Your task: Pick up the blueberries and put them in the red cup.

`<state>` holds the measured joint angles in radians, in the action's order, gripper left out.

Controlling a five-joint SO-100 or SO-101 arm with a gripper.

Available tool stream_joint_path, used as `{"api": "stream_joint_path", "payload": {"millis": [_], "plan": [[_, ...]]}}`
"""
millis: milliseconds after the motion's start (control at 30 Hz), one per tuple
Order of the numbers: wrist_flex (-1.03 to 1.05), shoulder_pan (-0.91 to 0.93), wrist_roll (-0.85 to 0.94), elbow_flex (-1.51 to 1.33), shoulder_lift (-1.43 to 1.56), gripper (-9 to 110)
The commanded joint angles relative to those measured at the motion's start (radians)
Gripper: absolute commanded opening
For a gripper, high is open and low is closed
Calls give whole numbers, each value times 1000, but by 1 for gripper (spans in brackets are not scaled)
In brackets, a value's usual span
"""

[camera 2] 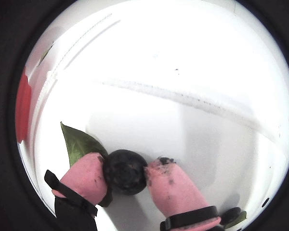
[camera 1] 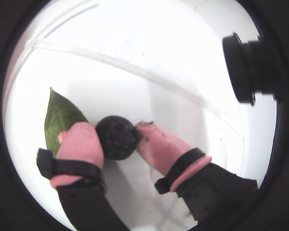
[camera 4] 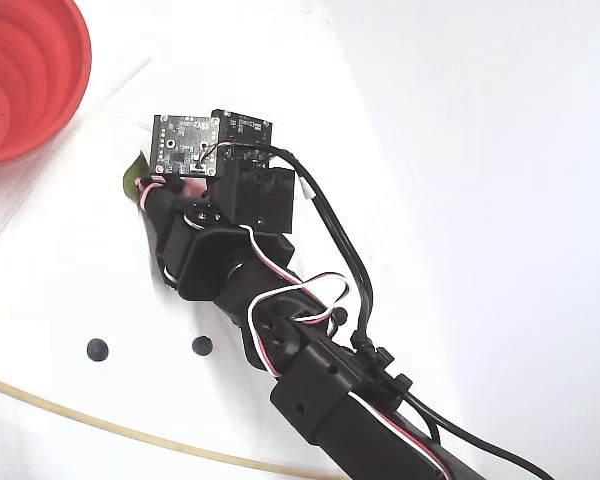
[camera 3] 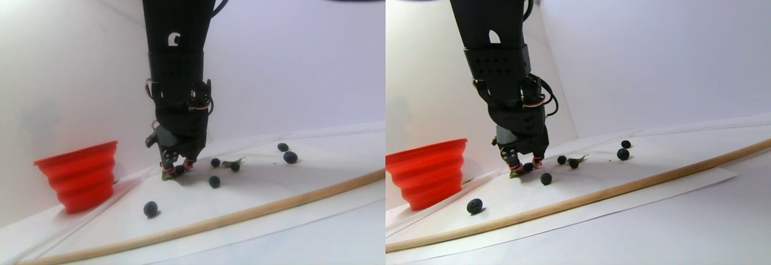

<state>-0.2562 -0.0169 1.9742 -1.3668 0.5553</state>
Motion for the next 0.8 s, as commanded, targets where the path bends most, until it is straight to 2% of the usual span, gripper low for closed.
{"api": "stream_joint_path", "payload": {"millis": [0,767], "plan": [[-26,-52,-8,-12,169,14],[-40,-117,-29,-201,379,14]]}}
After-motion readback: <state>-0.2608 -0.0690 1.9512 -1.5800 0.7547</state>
